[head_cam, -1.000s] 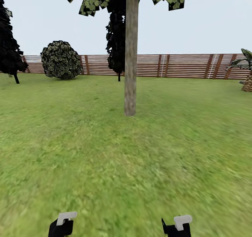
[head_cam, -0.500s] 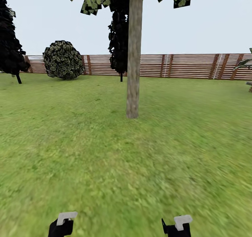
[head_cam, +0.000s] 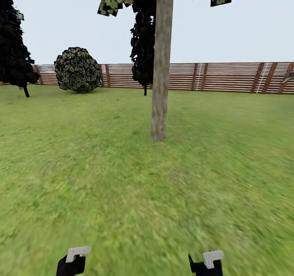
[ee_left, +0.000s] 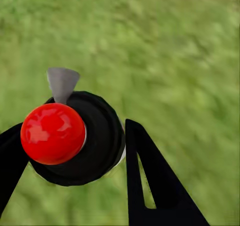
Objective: In the garden, pick up the pesticide atomizer on the floor and spray pesticide onto both trees until each tree trunk is fully covered.
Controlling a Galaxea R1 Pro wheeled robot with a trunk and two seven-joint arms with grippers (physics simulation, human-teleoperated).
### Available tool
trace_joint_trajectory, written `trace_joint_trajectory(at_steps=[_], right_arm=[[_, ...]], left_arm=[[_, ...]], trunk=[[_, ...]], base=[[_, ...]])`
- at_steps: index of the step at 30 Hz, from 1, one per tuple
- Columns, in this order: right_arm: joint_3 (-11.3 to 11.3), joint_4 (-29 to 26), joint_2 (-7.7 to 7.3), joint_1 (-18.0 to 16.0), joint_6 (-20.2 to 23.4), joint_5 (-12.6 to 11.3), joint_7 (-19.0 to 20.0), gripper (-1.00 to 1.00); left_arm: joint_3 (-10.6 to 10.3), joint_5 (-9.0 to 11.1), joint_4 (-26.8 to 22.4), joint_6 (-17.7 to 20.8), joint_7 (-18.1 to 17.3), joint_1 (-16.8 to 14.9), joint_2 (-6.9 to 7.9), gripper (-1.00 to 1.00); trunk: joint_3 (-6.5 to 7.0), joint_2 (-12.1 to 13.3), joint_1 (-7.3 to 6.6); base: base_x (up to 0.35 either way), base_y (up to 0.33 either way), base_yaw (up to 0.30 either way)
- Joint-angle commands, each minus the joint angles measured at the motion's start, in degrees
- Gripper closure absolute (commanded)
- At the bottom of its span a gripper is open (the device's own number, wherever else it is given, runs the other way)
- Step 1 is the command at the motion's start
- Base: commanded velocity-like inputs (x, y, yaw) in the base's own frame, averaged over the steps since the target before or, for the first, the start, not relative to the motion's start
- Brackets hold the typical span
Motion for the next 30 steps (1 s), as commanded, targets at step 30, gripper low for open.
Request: trace_joint_trajectory(at_steps=[30], right_arm=[[0.1, 0.0, -0.03, 0.0, -0.1, 0.4, 0.0, -1.0]], left_arm=[[0.0, 0.1, 0.0, -0.2, 0.0, 0.0, -0.07, 1.0]], trunk=[[-0.05, 0.0, 0.02]], base=[[0.335, 0.0, -0.049]])
